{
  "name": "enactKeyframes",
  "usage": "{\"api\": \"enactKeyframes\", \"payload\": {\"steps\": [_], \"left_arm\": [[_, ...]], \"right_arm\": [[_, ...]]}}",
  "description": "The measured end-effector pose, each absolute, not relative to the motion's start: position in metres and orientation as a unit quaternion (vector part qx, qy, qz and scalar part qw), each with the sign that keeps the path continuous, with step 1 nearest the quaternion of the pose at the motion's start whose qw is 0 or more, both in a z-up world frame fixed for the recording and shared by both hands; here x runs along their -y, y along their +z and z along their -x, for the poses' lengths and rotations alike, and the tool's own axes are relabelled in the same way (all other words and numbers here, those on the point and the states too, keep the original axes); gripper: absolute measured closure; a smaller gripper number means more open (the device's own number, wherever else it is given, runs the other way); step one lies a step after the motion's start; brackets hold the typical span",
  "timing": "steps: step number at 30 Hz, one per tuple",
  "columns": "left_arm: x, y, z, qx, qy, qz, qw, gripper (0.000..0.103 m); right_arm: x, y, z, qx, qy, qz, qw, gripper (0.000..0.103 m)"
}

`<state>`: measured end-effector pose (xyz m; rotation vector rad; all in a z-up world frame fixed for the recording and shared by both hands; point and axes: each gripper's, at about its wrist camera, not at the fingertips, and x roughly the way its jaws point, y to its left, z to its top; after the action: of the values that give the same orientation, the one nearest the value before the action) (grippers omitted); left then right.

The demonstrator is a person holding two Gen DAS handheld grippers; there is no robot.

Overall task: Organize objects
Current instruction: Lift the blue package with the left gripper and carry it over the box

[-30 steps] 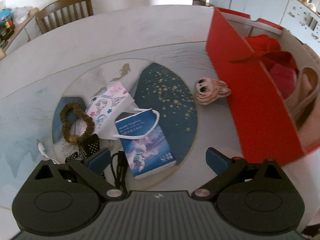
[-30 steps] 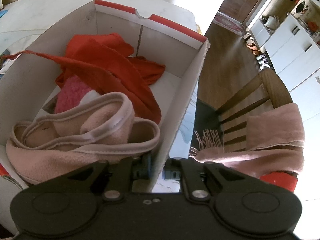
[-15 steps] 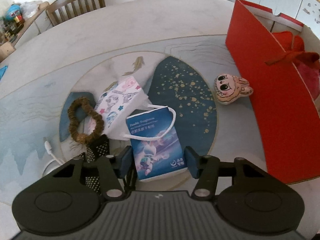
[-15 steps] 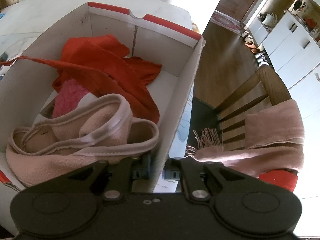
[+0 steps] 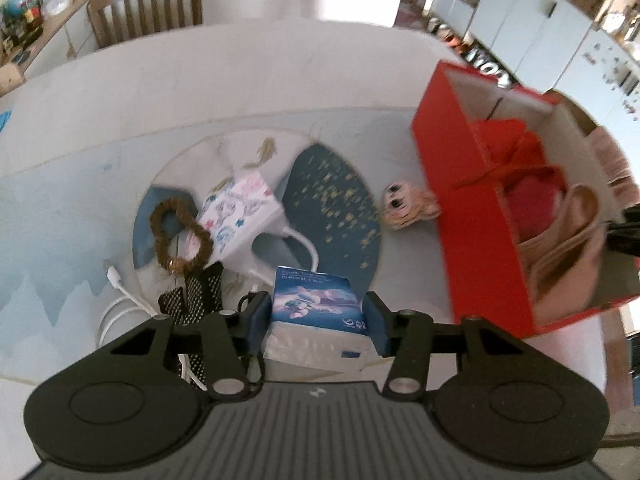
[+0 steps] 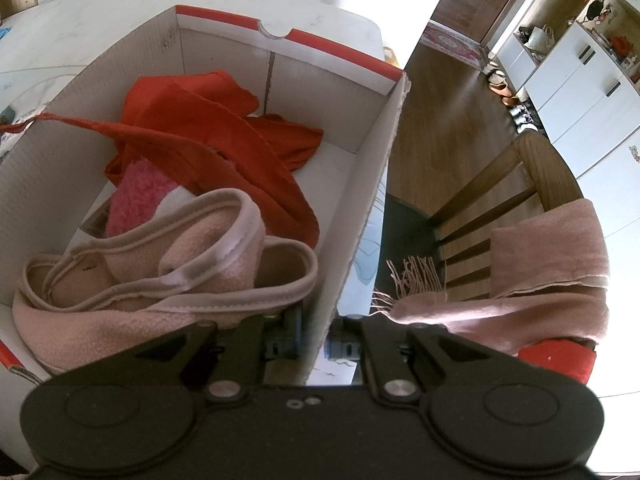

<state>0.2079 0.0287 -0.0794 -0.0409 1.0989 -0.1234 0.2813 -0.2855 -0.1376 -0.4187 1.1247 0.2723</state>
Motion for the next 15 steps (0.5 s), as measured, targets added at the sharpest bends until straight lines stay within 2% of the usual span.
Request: {"api": "enactKeyframes", "payload": {"steps": [6, 15], "left_arm": [[-0.017, -0.039, -0.200, -0.479, -0.094, 0.032, 0.872, 0.055], [0.044, 0.002, -0.212, -0.415, -0.169, -0.013, 0.894, 0.055]], "right_arm": [[0.287, -0.137, -0.282, -0.528, 0.128, 0.197, 0.816, 0.095], [0.286, -0.137, -0.282, -0.528, 0.128, 0.197, 0.816, 0.095]]}}
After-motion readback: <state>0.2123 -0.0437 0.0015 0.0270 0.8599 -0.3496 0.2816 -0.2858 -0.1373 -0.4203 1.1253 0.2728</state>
